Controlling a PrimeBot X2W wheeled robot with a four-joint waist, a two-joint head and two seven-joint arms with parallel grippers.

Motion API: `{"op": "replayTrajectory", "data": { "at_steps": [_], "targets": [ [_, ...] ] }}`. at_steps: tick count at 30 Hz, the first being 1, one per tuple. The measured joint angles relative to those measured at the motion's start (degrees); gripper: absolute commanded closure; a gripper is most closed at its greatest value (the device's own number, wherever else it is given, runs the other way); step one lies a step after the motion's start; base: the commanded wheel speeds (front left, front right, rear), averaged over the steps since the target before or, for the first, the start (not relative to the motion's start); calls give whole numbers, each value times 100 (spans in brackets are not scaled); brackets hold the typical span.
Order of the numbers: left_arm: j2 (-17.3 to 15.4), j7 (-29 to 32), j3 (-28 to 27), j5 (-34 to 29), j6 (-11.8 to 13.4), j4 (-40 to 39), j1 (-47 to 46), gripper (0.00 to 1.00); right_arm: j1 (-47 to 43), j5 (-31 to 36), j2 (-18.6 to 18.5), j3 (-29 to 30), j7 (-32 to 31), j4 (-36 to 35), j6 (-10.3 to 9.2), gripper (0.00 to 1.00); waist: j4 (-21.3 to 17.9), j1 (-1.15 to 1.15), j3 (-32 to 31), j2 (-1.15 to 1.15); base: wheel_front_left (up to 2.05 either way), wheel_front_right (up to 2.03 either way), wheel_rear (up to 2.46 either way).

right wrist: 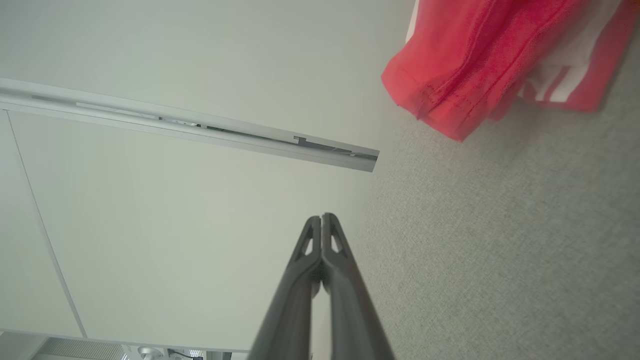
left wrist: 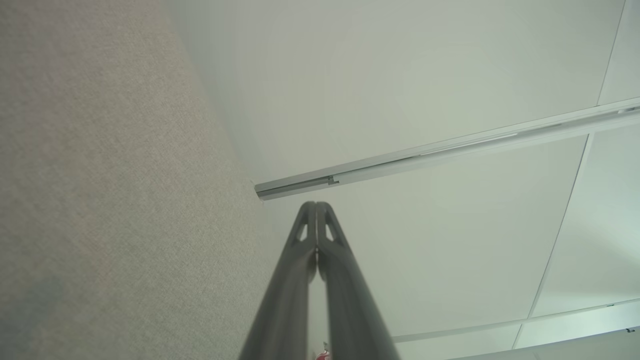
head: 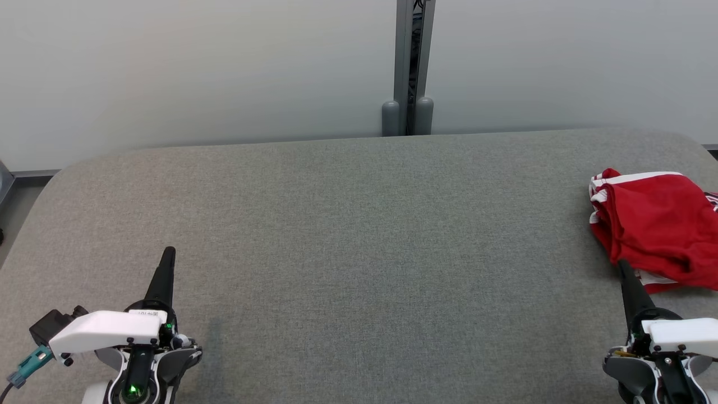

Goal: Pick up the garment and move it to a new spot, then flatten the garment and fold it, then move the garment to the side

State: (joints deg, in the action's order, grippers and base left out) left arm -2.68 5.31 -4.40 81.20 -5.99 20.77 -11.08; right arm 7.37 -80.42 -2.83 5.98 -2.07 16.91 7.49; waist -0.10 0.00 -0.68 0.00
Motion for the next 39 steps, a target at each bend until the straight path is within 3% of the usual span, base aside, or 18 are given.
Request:
{"op": "replayTrajectory", "data": {
  "at_steps": [28,39],
  "targets": [
    [-5,322,-174,1034,-129,170,-332,100,170,-1112,9,208,-263,20,0,100,8,0,90,0,0,0,0],
    [-5,322,-175,1049,-144,174,-339,100,174,-1113,11,213,-269,20,0,100,8,0,90,0,0,0,0]
  ]
}}
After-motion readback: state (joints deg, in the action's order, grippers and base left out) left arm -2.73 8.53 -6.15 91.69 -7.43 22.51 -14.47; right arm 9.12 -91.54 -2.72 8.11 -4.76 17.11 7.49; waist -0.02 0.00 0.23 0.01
